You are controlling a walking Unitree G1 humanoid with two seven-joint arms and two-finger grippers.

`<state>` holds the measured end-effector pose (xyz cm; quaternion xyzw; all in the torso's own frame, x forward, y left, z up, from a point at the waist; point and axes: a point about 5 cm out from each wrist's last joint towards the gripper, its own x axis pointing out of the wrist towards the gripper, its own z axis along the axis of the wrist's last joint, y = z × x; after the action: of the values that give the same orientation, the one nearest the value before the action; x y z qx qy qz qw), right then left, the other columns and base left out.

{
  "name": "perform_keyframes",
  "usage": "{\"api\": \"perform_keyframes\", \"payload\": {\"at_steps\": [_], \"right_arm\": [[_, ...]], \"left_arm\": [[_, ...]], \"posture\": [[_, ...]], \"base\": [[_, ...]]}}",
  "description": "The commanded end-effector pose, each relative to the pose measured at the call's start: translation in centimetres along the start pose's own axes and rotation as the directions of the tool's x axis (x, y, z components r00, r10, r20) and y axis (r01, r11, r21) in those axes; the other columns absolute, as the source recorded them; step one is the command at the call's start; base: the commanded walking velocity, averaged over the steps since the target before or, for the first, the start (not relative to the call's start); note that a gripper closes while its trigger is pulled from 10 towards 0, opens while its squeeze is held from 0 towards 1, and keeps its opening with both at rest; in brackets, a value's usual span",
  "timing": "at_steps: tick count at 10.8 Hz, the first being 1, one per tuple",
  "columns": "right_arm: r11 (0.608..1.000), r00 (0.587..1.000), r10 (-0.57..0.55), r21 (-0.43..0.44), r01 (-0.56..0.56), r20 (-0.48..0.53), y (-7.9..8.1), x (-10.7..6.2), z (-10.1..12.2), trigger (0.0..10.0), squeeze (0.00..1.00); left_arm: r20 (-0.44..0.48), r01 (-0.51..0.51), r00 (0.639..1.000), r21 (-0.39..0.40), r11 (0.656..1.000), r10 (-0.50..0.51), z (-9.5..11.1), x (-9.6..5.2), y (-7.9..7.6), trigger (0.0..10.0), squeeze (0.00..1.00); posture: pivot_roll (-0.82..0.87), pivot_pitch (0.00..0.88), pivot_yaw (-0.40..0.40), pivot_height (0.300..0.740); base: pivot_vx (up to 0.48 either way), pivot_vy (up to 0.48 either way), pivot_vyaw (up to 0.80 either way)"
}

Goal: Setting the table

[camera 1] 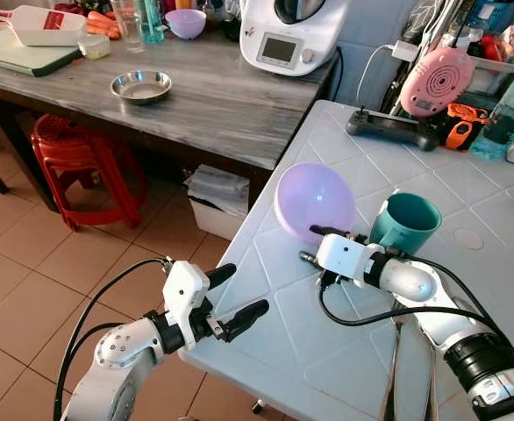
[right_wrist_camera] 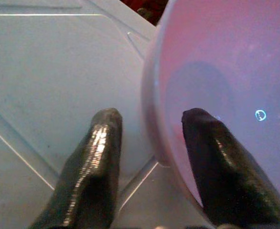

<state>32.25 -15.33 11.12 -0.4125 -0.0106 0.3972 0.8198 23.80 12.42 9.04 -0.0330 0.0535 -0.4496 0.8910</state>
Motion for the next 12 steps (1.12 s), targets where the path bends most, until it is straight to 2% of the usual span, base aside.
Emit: {"api": "perform_keyframes", "payload": {"at_steps": [1, 3, 4, 7, 10, 11, 12], "right_arm": [[1.0, 1.0, -0.017, -0.019, 0.017, -0.004, -0.7, -0.2, -0.1, 0.0, 0.0], [0.999, 1.0, -0.025, -0.034, 0.025, 0.015, -0.9, -0.3, 0.2, 0.0, 0.0], [0.998, 0.999, -0.037, -0.041, 0.038, 0.035, -1.2, -0.3, 0.6, 0.0, 0.0], [0.996, 0.996, -0.072, -0.044, 0.075, 0.058, -1.8, -0.5, 1.0, 0.0, 0.0], [0.992, 0.989, -0.121, -0.02, 0.123, 0.081, -2.3, -0.8, 1.4, 0.0, 0.0], [0.99, 0.985, -0.138, -0.023, 0.141, 0.107, -2.5, -0.8, 2.0, 0.0, 0.0], [0.986, 0.975, -0.163, -0.002, 0.165, 0.148, -2.7, -0.7, 3.0, 0.0, 0.0]], "left_arm": [[-0.003, 0.023, 1.0, 0.013, 1.0, -0.023, 0.3, 0.2, -0.3, 10.0, 0.0], [0.018, 0.007, 1.0, 0.014, 1.0, -0.007, 0.5, 0.3, -0.3, 10.0, 0.0], [0.05, -0.032, 0.998, 0.011, 0.999, 0.032, 0.9, 0.4, 0.1, 10.0, 0.0], [0.065, -0.038, 0.997, 0.017, 0.999, 0.037, 1.3, 0.7, 0.5, 10.0, 0.0], [0.096, -0.062, 0.994, 0.005, 0.998, 0.062, 1.7, 0.9, 0.7, 10.0, 0.0], [0.112, -0.117, 0.987, 0.019, 0.993, 0.114, 2.1, 1.0, 1.3, 10.0, 0.0], [0.108, -0.302, 0.949, 0.036, 0.953, 0.297, 2.2, 1.1, 3.4, 10.0, 0.0]], "posture": [[0.07, 0.091, -0.041, 0.74], [0.07, 0.087, -0.045, 0.74], [0.07, 0.085, -0.045, 0.74], [0.06, 0.075, -0.046, 0.74], [0.06, 0.068, -0.045, 0.74], [0.06, 0.067, -0.043, 0.74], [0.06, 0.065, -0.042, 0.74]], "base": [[0.0, 0.0, 0.0], [0.0, 0.0, 0.0], [0.0, 0.0, 0.0], [0.0, 0.0, 0.0], [0.0, 0.0, 0.0], [0.0, 0.0, 0.0], [0.0, 0.0, 0.0]]}}
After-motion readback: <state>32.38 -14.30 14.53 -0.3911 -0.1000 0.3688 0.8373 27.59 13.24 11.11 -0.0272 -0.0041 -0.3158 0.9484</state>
